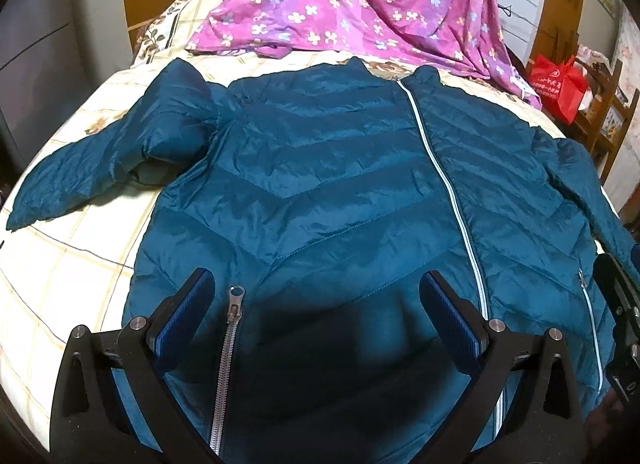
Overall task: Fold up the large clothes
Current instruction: 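Move the left gripper over the jacket toward the sleeve beside it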
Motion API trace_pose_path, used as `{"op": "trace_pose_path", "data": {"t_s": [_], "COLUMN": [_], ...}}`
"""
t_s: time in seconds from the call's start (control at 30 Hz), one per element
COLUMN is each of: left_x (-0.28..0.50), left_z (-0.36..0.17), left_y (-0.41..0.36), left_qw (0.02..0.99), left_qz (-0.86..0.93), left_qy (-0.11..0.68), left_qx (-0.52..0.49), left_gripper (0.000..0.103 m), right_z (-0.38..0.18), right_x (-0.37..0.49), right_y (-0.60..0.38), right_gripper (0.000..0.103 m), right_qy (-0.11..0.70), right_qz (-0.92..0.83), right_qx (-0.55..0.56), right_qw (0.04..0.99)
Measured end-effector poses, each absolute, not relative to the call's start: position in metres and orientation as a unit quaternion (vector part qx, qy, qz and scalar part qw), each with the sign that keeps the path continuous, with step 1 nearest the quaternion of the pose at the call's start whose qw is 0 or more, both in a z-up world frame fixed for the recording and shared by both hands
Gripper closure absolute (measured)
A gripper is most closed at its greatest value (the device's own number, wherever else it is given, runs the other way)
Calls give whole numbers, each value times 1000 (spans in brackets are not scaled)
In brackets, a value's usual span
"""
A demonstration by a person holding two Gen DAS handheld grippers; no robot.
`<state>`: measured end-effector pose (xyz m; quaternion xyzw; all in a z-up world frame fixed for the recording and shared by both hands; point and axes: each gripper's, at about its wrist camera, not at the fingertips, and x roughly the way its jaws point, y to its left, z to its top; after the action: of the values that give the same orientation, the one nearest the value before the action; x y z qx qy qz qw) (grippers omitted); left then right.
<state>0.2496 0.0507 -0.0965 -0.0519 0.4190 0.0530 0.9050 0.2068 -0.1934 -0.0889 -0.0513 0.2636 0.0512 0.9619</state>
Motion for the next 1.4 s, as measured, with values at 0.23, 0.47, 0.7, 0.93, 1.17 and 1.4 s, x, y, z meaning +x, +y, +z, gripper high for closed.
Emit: {"op": "trace_pose_path", "data": {"t_s": [0.23, 0.47, 0.7, 0.93, 1.17, 1.4], "left_x": [249, 251, 251, 250, 240, 235], "left_z": [-96, -98, -100, -100, -90, -66], "left_y": [51, 49, 46, 45, 72, 165], "left_qw": [906, 904, 904, 905, 915, 903], "left_qz": [57, 52, 51, 46, 36, 92], "left_qy": [416, 421, 422, 421, 392, 395], "left_qx": [-53, -52, -41, -41, -86, -143], "left_gripper": [0, 0, 0, 0, 0, 0], "right_z": [-90, -90, -91, -90, -88, -86], "right_x": [207, 207, 205, 206, 205, 184], "right_y": [-196, -195, -196, -195, -193, -193], "right_gripper": [1, 1, 1, 1, 1, 1], "right_qy": [264, 265, 265, 265, 266, 262], "right_qz": [49, 50, 51, 51, 53, 63], "right_qx": [-51, -51, -55, -55, -46, -60], "right_qw": [962, 962, 961, 961, 961, 961]}}
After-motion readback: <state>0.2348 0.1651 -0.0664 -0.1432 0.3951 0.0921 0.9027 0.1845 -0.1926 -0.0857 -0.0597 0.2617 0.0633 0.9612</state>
